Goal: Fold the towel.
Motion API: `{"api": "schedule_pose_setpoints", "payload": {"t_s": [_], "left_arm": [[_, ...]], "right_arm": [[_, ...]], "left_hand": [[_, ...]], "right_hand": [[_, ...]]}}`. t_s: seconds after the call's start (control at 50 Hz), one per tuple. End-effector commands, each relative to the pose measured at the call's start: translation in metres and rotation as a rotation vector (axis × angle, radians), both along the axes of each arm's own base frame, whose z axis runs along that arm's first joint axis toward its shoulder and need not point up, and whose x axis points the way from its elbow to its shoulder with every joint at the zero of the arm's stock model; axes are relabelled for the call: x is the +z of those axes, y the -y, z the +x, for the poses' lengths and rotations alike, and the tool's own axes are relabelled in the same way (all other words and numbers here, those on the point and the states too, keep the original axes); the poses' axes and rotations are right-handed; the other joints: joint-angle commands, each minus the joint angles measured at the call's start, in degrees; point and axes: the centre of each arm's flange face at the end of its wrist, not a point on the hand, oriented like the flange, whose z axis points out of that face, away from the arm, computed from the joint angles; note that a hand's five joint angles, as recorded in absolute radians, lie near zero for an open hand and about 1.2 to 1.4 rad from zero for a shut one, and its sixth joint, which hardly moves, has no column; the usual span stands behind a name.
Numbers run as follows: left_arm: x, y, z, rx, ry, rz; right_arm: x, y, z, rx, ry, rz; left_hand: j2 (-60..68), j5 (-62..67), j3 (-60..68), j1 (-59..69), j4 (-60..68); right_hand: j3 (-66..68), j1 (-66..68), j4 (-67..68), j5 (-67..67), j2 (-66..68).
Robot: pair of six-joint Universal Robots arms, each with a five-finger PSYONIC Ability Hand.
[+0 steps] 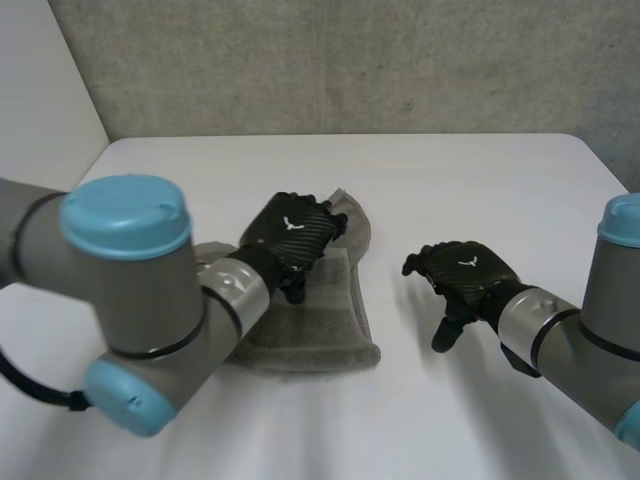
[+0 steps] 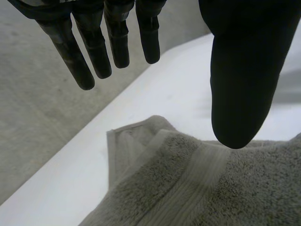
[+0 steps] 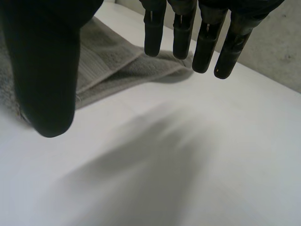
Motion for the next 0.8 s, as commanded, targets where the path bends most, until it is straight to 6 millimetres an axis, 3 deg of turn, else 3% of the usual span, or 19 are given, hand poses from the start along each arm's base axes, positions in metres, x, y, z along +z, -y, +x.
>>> {"api": "schedule_pose_setpoints", "payload": {"t_s": [0.02, 0.14, 0.42, 0.48, 0.52, 0.54, 0.56, 0.64, 0.68, 0.7, 0.74, 0.8], "left_arm": [[-0.031, 0.022, -0.020, -0.030, 0.107, 0.017], [-0.053, 0.034, -0.030, -0.065, 0.224, -0.041], [-0.080, 0.054, -0.040, -0.075, 0.346, -0.141], [-0.086, 0.056, -0.040, -0.072, 0.377, -0.156], [-0.087, 0.057, -0.040, -0.065, 0.398, -0.174], [-0.087, 0.057, -0.040, -0.065, 0.398, -0.174], [-0.084, 0.056, -0.040, -0.064, 0.395, -0.181], [-0.073, 0.057, -0.039, -0.048, 0.387, -0.198], [-0.050, 0.057, -0.037, -0.018, 0.358, -0.231], [-0.050, 0.057, -0.037, -0.018, 0.358, -0.232], [-0.019, 0.051, -0.033, 0.009, 0.320, -0.270], [-0.001, 0.046, -0.031, 0.014, 0.294, -0.288]], "right_arm": [[-0.006, 0.001, -0.012, -0.029, -0.012, 0.027], [-0.009, 0.002, -0.014, -0.024, -0.001, 0.030], [-0.013, -0.003, -0.013, -0.012, -0.001, 0.044], [-0.014, -0.002, -0.014, -0.013, -0.001, 0.044], [-0.013, -0.001, -0.014, -0.015, -0.001, 0.035], [-0.013, -0.001, -0.014, -0.015, -0.001, 0.035], [-0.012, 0.001, -0.014, -0.018, 0.002, 0.031], [-0.009, 0.003, -0.014, -0.019, 0.005, 0.021], [-0.007, 0.009, -0.017, -0.034, 0.008, 0.010], [-0.007, 0.009, -0.017, -0.034, 0.008, 0.010], [-0.001, 0.017, -0.017, -0.040, 0.019, -0.011], [0.001, 0.020, -0.017, -0.042, 0.025, -0.016]], "left_hand": [[5.21, 5.13, 5.22, 5.15, 5.24], [5.05, 4.97, 5.05, 4.99, 5.07], [7.40, 7.32, 7.41, 7.34, 7.43], [16.49, 16.41, 16.49, 16.42, 16.51], [45.27, 45.19, 45.27, 45.20, 45.29], [45.42, 45.34, 45.42, 45.35, 45.44], [57.05, 56.97, 57.06, 56.99, 57.08], [57.17, 57.09, 57.18, 57.11, 57.19], [57.17, 57.09, 57.18, 57.11, 57.19], [57.17, 57.09, 57.18, 57.11, 57.19], [57.17, 57.09, 57.18, 57.11, 57.19], [57.17, 57.09, 57.18, 57.11, 57.19]], "right_hand": [[-2.04, -0.40, -1.30, -0.66, -3.06], [-2.04, -0.40, -1.30, -0.66, -3.07], [-2.04, -0.40, -1.30, -0.66, -3.07], [-2.04, -0.40, -1.30, -0.66, -3.07], [-2.04, -0.40, -1.30, -0.66, -3.07], [-2.04, -0.40, -1.30, -0.66, -3.07], [-2.04, -0.40, -1.30, -0.66, -3.07], [-2.04, -0.40, -1.30, -0.66, -3.07], [-2.21, -0.56, -1.47, -0.83, -3.23], [-2.21, -0.57, -1.47, -0.83, -3.23], [-2.55, -0.90, -1.80, -1.16, -3.57], [-2.89, -1.24, -2.14, -1.50, -3.91]]}}
